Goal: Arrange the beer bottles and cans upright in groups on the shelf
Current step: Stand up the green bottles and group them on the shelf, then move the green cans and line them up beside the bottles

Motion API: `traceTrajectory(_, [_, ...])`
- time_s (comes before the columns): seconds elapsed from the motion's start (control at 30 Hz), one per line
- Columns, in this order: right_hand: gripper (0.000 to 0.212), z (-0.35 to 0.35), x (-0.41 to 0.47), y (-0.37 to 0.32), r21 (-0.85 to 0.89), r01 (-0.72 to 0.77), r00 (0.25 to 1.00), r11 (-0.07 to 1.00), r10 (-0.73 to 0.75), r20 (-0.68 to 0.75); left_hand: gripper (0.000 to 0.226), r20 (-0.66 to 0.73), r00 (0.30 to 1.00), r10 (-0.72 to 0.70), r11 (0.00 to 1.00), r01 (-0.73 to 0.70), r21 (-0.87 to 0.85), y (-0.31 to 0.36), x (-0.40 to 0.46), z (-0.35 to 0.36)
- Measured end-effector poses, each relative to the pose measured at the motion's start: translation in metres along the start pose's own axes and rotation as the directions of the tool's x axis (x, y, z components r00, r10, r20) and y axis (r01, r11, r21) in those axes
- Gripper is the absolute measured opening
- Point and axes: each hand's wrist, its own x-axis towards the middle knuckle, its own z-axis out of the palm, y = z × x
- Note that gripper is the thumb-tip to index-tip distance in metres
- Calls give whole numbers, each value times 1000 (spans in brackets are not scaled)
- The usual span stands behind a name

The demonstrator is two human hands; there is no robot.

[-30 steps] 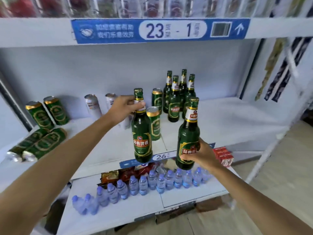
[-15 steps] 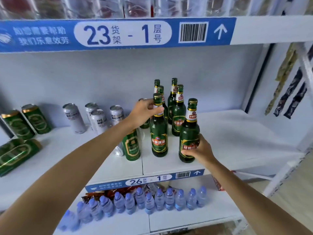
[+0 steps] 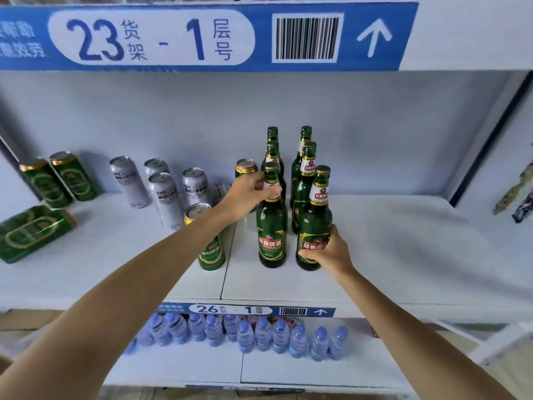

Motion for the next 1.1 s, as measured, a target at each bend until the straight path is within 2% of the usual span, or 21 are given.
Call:
traceTrajectory(0.13, [75,-2,4,4,-6,18,999,1000,-18,35,31,2,1000,-20,998,20,66,2,1,4])
traceTrajectory(0.3, [77,-2,4,6,-19,14,997,1000,-12,73,32,-16,999,-52,996,53,68,5,-5,6])
traceTrajectory(0.4, [84,-9,4,1,-67,15,991,998,-6,137,38,18,995,-98,992,96,78,11,-7,3])
traceTrajectory(0.47, [80,-17,5,-2,-164,31,987,986,-5,160,45,55,991,-122,985,115,127,16,-11,-1])
traceTrajectory(0.53, [68,-31,0,-9,-429,61,984,901,17,177,50,55,992,-111,982,102,157,22,-18,-8])
traceTrajectory(0.6, [61,-45,-12,-19,-680,86,972,728,88,217,46,21,997,-70,981,65,183,26,-28,-18])
traceTrajectory(0.7, [56,-52,-33,-36,-820,154,952,552,140,273,41,-29,999,-22,951,29,308,29,-45,-38])
traceTrajectory(0.83, [46,-29,-55,-58,-812,291,930,506,50,364,33,-92,995,-27,892,66,448,12,-69,-73])
traceTrajectory(0.9, [42,-7,-65,-72,-766,372,902,524,-12,431,32,-118,992,-34,875,87,477,2,-81,-88])
traceTrajectory(1.0, [54,34,-71,-89,-654,459,856,601,-103,507,33,-146,987,-68,856,132,500,-12,-98,-108])
traceTrajectory(1.1, [73,79,-68,-102,-570,456,834,684,-104,542,34,-132,989,-67,831,129,541,-31,-107,-131])
